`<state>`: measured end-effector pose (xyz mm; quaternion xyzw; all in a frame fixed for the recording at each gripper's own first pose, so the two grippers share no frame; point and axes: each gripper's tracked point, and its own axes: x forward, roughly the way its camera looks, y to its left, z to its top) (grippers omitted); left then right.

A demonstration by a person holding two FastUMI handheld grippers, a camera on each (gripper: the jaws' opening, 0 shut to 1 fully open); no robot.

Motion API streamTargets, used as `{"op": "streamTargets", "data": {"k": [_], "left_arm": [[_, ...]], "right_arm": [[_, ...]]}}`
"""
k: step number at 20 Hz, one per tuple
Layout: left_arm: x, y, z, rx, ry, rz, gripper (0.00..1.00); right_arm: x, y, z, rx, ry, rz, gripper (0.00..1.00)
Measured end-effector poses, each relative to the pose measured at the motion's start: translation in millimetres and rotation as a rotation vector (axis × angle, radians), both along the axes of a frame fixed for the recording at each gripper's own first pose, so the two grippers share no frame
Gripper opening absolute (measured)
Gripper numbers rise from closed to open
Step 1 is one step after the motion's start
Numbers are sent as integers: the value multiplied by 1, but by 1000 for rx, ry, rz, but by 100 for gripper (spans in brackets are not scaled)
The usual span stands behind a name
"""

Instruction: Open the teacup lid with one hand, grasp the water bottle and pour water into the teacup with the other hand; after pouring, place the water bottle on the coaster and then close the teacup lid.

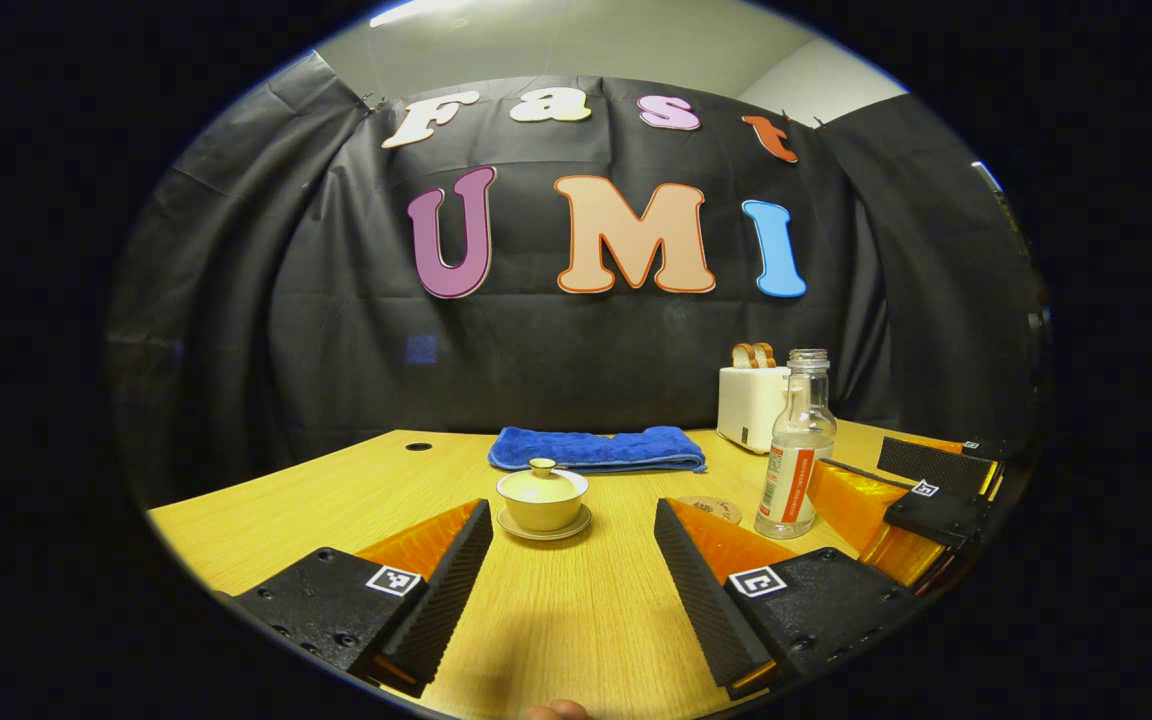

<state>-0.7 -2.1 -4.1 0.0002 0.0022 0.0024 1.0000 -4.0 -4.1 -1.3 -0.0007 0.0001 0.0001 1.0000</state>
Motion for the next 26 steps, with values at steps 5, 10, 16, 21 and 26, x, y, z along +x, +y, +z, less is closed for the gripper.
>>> {"op": "streamTargets", "data": {"k": [5,10,16,21,26], "left_arm": [[1,1,1,0,-1,6,95],[21,9,0,2,-4,32,95],[79,23,-3,5,6,80,95],[129,30,-4,24,17,109,95],[158,36,-24,40,124,115,95]], "right_arm": [[0,0,0,0,0,0,100],[0,0,-1,0,2,0,99],[7,-20,0,-2,0,-40,100],[17,-50,0,-3,-1,-95,100],[18,-60,1,-5,-3,-108,100]]}}
